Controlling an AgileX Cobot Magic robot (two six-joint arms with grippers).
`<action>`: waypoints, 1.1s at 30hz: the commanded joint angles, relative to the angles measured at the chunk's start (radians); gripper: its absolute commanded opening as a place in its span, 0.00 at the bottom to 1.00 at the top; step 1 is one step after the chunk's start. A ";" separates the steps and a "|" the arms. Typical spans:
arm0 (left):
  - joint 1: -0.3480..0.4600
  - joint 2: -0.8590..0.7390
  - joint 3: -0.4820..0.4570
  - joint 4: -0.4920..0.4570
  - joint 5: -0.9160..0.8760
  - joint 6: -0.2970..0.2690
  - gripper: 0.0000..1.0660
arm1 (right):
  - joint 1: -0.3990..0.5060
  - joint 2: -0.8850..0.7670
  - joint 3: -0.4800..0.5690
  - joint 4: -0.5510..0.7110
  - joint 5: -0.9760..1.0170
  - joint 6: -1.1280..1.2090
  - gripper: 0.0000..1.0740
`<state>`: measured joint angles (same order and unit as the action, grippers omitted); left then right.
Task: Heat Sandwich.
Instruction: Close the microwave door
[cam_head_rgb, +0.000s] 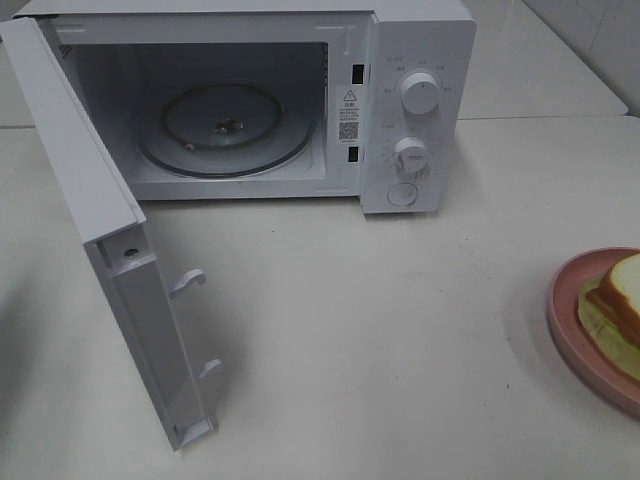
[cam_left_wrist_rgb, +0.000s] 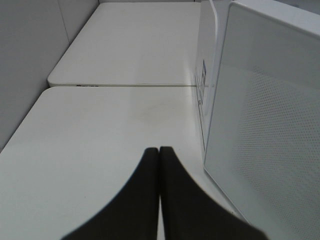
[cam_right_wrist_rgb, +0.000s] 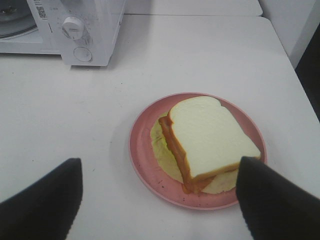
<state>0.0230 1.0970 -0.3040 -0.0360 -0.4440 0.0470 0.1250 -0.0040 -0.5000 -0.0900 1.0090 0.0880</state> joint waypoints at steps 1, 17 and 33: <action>-0.006 0.083 0.003 0.104 -0.157 -0.067 0.00 | -0.006 -0.028 0.000 0.002 -0.014 -0.003 0.71; -0.006 0.364 -0.015 0.295 -0.435 -0.176 0.00 | -0.006 -0.028 0.000 0.002 -0.014 -0.003 0.71; -0.182 0.541 -0.132 0.278 -0.473 -0.147 0.00 | -0.006 -0.028 0.000 0.002 -0.014 -0.003 0.71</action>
<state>-0.1360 1.6270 -0.4130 0.2370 -0.8870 -0.1020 0.1250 -0.0040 -0.5000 -0.0900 1.0090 0.0880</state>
